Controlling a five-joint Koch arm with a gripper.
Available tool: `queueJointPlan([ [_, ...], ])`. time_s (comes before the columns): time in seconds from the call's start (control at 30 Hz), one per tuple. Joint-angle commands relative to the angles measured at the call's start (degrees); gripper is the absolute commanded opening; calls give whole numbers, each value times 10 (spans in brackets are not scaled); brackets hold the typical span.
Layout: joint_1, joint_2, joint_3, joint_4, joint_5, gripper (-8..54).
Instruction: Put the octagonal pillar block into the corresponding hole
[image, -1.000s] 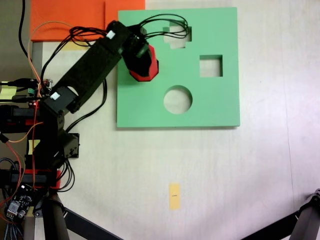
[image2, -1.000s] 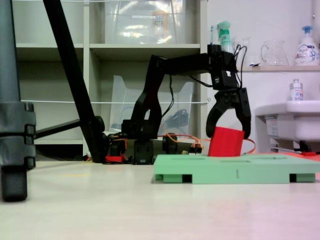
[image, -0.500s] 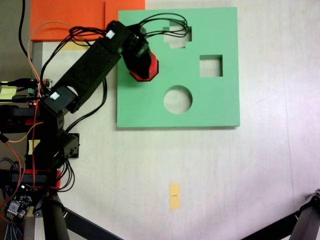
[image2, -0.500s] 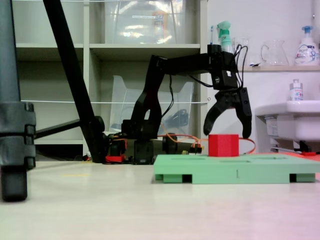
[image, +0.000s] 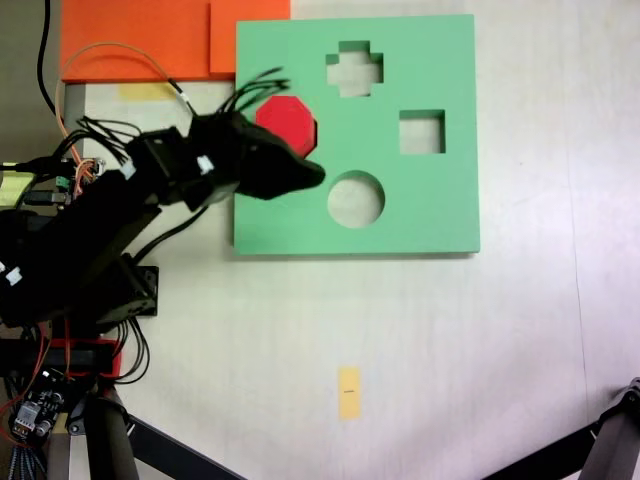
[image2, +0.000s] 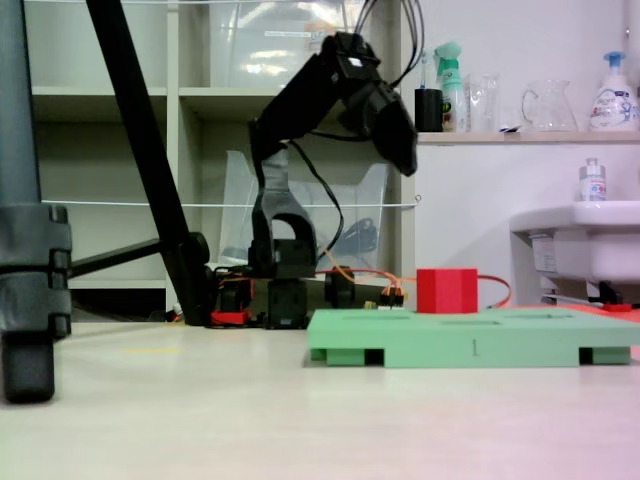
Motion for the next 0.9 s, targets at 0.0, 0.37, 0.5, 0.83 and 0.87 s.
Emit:
queueJointPlan([
  [0.0, 44, 47, 4, -74, -117, 480],
  [0.37, 236, 217, 512, -586, -532, 472],
  [0.5, 244, 242, 636, -657, -540, 472],
  [0.83, 272, 246, 918, -874, -536, 471],
  [0.87, 271, 246, 930, -876, -536, 471],
])
